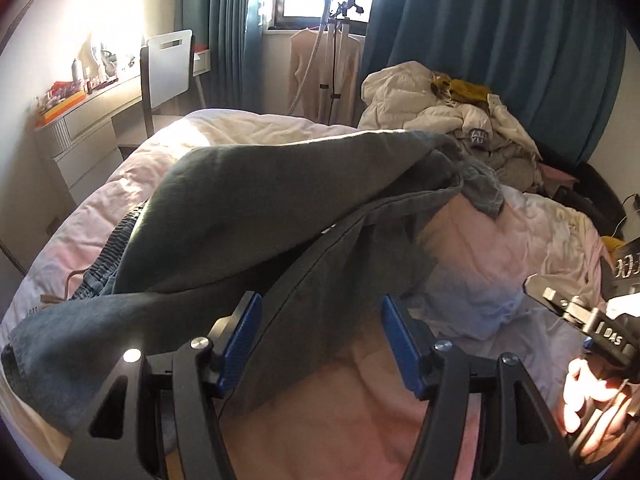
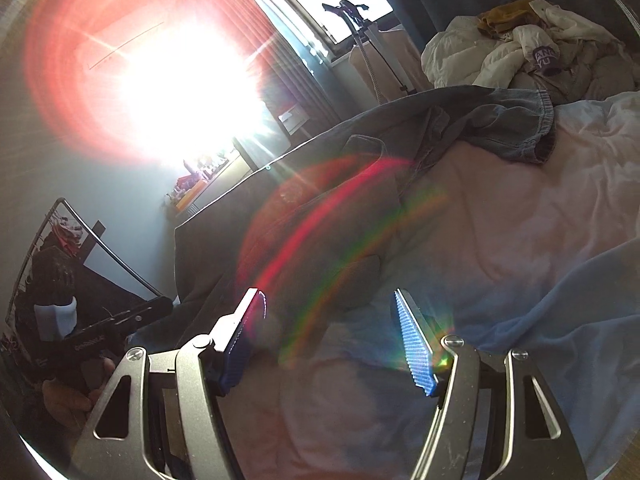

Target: Fold clothes

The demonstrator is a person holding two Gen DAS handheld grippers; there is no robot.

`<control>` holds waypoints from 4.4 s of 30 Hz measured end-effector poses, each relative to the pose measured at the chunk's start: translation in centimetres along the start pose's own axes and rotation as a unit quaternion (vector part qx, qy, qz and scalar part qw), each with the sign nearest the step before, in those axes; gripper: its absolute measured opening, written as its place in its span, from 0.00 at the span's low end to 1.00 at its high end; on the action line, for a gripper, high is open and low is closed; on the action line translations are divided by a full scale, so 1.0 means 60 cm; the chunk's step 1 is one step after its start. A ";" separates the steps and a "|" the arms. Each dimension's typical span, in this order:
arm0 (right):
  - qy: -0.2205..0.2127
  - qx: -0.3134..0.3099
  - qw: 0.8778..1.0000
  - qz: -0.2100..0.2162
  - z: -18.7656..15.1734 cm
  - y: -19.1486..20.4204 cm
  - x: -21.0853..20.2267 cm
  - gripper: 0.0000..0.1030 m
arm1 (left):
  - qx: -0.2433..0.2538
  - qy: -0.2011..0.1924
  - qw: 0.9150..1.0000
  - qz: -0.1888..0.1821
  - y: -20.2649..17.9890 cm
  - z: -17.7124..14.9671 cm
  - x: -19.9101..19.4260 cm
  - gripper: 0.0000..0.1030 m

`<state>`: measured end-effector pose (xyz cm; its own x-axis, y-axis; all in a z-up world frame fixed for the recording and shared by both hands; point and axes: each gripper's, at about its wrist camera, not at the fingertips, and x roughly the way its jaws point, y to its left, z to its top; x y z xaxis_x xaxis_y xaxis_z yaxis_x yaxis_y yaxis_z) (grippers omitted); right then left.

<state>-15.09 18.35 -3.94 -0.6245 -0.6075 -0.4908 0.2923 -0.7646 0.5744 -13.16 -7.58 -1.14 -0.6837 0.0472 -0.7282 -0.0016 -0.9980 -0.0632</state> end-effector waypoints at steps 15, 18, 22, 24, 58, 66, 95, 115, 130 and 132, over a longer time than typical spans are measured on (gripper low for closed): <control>0.001 -0.031 0.999 -0.025 0.134 -0.028 0.100 0.64 | -0.007 -0.009 0.999 -0.039 0.052 -0.016 0.087 0.61; 0.038 -0.013 0.998 -0.042 0.185 -0.025 0.167 0.64 | -0.024 -0.014 0.998 -0.048 0.071 -0.020 0.110 0.53; 0.071 -0.012 0.995 -0.061 0.220 -0.028 0.240 0.64 | -0.056 0.001 0.993 -0.100 0.086 -0.022 0.136 0.45; 0.088 -0.013 0.993 -0.073 0.224 -0.022 0.266 0.63 | -0.049 -0.011 0.993 -0.109 0.082 -0.023 0.136 0.37; 0.104 0.187 0.970 -0.117 -0.070 -0.111 -0.180 0.17 | 0.114 0.095 0.969 -0.197 -0.085 -0.165 0.005 0.04; 0.040 0.176 0.969 -0.167 -0.010 -0.136 -0.206 0.43 | 0.086 0.078 0.971 -0.210 -0.086 -0.125 0.019 0.13; 0.144 0.084 0.974 -0.153 0.114 -0.250 0.078 0.12 | 0.120 0.139 0.944 -0.275 -0.157 -0.084 0.107 0.13; -0.254 0.141 0.939 -0.183 0.071 -0.161 -0.396 0.03 | 0.149 0.078 0.951 -0.260 -0.205 -0.090 0.025 0.13; -0.228 0.437 0.826 -0.273 -0.124 -0.361 -0.550 0.03 | 0.037 0.042 0.967 -0.248 -0.120 -0.078 -0.071 0.27; -0.223 0.440 0.825 -0.275 -0.130 -0.372 -0.543 0.03 | -0.008 0.040 0.971 -0.235 -0.082 -0.077 -0.086 0.38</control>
<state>4.36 53.52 -5.86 -0.7489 0.0682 -0.6591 -0.6411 -0.3261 0.6947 -6.26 -2.75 -0.24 -0.5516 0.5004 -0.6674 -0.2875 -0.8651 -0.4110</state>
